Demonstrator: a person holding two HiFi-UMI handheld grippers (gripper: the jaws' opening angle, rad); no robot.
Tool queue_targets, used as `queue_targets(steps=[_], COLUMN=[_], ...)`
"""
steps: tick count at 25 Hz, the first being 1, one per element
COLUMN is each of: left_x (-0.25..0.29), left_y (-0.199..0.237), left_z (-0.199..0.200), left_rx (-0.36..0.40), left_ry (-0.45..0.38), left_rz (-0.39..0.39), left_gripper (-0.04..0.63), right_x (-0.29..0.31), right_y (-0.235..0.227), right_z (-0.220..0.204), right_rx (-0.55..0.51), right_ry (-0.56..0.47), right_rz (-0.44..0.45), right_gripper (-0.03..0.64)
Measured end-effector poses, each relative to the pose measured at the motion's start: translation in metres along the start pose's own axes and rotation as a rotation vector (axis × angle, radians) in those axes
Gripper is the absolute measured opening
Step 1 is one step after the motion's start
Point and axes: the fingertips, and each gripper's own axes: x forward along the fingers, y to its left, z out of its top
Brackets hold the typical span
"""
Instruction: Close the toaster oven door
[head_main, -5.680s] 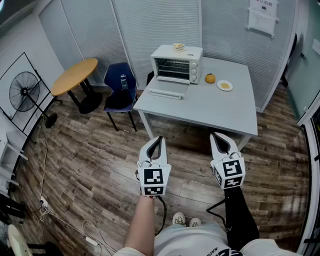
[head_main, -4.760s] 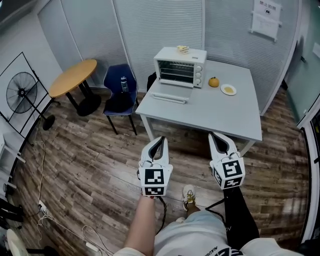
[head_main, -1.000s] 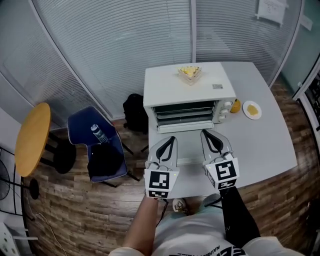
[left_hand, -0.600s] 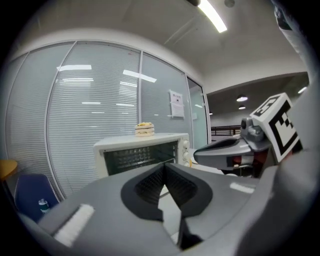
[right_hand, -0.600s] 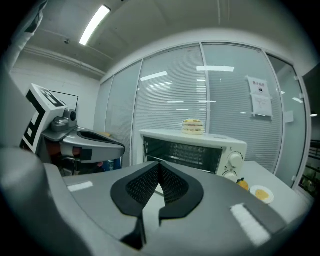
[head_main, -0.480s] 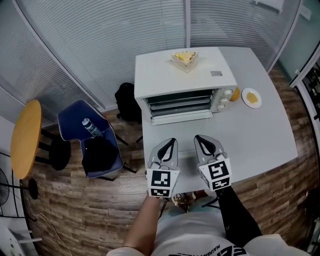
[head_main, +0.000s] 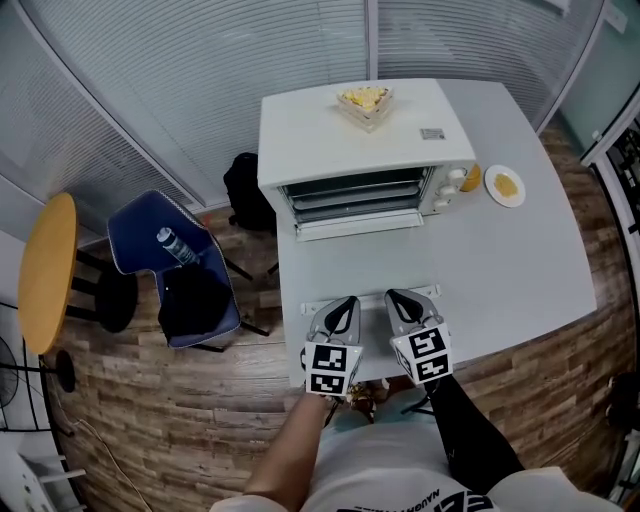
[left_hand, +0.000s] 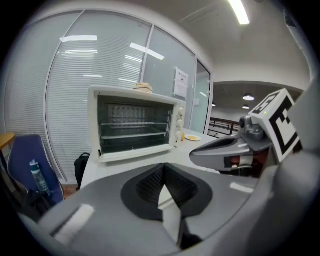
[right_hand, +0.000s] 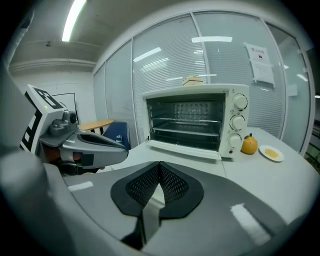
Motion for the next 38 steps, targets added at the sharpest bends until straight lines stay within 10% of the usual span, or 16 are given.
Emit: queue_targets(steps=[20, 38], left_x=[0.020, 0.023], left_y=[0.001, 0.021], left_z=[-0.101, -0.093], left_rx=[-0.132, -0.190], left_ry=[0.243, 0.194], left_rz=[0.025, 0.095], left_gripper=[0.055, 0.055], right_x=[0.011, 0.015], right_y=[-0.006, -0.029], right_z=[-0.100, -0.091], right_rx=[0.095, 0.111], right_ry=[0.242, 0.198], right_rz=[0.001, -0.088], right_gripper=[0.003, 0.003])
